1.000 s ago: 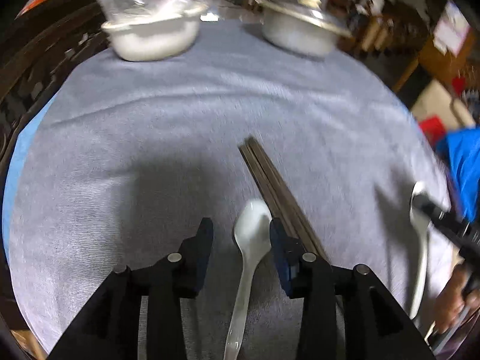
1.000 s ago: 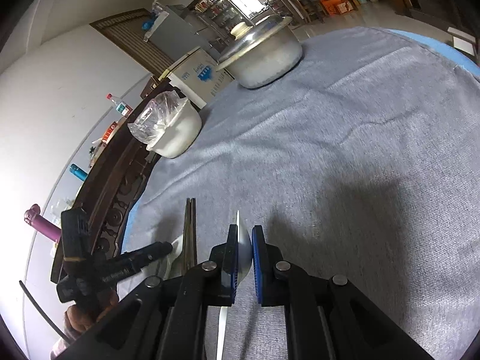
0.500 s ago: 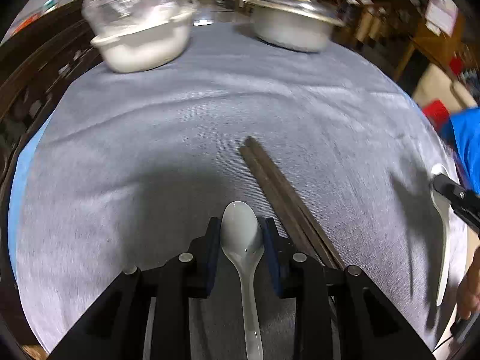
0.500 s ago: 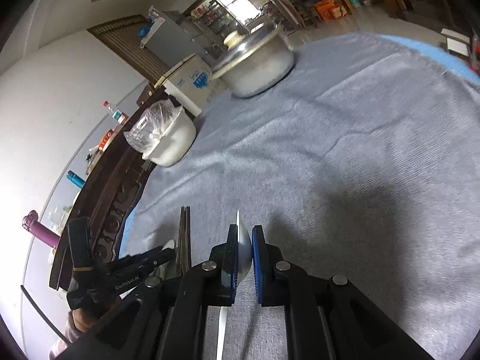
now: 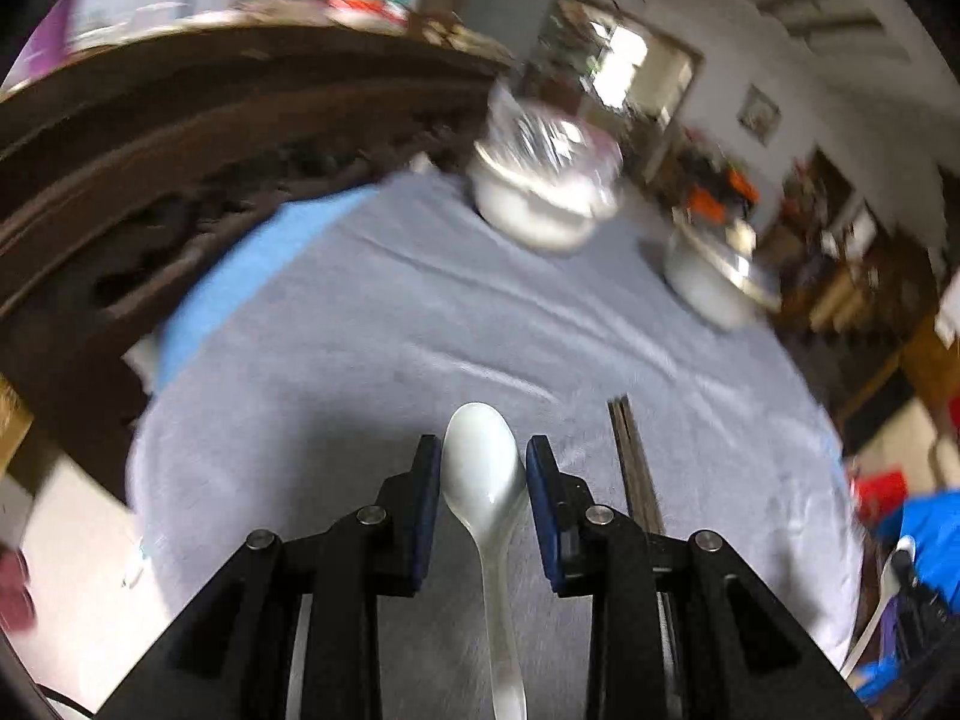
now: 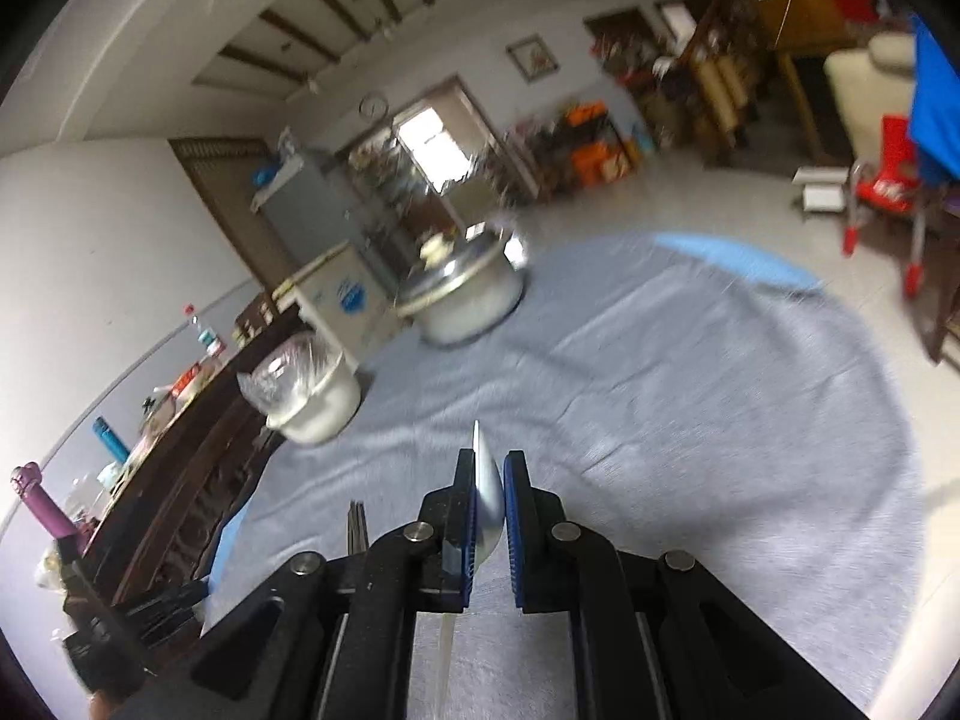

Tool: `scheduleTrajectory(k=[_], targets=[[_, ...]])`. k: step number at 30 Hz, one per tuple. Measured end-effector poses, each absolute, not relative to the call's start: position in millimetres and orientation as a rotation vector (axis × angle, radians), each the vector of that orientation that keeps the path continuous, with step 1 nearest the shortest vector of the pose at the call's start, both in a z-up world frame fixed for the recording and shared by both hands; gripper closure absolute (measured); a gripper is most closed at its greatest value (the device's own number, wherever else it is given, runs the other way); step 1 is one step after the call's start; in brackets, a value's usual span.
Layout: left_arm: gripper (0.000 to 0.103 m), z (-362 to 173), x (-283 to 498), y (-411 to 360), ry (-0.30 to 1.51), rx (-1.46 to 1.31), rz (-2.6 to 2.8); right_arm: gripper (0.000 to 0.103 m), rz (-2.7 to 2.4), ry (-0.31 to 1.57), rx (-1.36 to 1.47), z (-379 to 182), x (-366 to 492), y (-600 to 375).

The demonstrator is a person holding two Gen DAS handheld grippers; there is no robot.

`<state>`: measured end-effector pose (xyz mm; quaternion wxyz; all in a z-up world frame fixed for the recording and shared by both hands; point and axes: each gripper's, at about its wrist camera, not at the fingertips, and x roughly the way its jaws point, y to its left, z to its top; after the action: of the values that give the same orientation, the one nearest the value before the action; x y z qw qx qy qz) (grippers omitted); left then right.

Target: Organize utensils

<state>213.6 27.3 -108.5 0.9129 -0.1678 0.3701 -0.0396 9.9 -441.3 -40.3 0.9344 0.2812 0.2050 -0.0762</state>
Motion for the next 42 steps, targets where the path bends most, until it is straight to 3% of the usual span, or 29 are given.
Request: scheduleTrajectory(k=[12,19,42], targets=[[0.073,-44.9,102.5,33.1,0.366,-0.482,-0.217,0.094,-0.165,0.077,0.509,19.3,-79.0,-399.7],[0.072,-30.9,70.1,6.9,0.17,-0.45,-0.346,0.094,-0.08,-0.058,0.361,33.3,-87.5,-337.4],[0.072,-69.1,82.4,-32.7,0.137,-0.373,-0.475,0.093,-0.052,0.017,0.209,-19.2,-59.6,-298.6]])
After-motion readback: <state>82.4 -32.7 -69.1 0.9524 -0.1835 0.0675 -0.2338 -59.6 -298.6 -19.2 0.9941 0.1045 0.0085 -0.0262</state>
